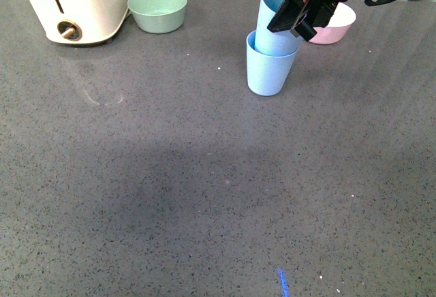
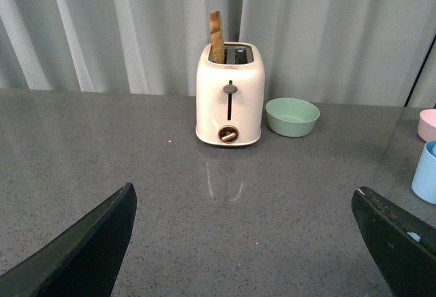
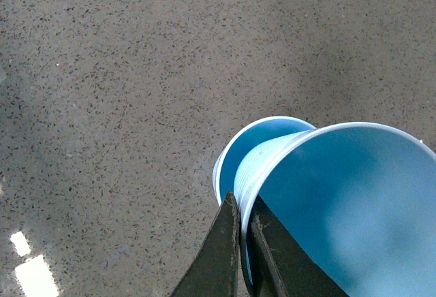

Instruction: Stack blue cups with both arms

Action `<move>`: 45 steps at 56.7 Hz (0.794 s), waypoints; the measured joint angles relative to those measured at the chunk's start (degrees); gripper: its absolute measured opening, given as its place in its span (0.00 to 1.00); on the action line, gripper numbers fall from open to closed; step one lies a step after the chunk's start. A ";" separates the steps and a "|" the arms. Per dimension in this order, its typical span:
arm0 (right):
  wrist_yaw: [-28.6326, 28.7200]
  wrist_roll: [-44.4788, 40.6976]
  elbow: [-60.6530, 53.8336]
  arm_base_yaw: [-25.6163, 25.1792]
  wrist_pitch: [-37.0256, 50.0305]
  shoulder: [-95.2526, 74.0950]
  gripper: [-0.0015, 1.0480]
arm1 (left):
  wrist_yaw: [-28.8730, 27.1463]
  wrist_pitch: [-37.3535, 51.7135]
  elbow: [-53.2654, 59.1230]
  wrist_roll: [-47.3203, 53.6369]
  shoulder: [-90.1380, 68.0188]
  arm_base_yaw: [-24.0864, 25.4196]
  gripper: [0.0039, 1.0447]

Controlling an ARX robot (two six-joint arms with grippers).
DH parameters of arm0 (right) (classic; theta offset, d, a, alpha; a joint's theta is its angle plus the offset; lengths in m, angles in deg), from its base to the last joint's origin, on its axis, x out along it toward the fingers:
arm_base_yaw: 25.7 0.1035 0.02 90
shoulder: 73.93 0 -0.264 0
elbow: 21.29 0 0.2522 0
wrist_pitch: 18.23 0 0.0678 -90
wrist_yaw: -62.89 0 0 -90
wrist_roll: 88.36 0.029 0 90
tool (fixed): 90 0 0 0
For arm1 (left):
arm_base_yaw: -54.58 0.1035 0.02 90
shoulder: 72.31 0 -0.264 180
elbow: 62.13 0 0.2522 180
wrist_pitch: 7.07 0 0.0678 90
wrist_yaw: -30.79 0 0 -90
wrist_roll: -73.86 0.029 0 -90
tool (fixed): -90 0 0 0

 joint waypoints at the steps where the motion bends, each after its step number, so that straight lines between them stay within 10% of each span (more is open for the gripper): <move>1: -0.02 0.07 0.02 0.02 0.04 -0.02 0.02 | 0.00 0.00 0.00 0.02 0.00 0.00 0.92; 34: 5.20 12.68 -11.50 -5.18 18.01 13.27 0.89 | 0.00 0.00 0.00 0.02 0.00 0.00 0.92; 45: 0.59 22.05 -30.64 -11.65 35.39 32.46 0.91 | 0.00 0.00 0.00 0.00 0.00 0.00 0.92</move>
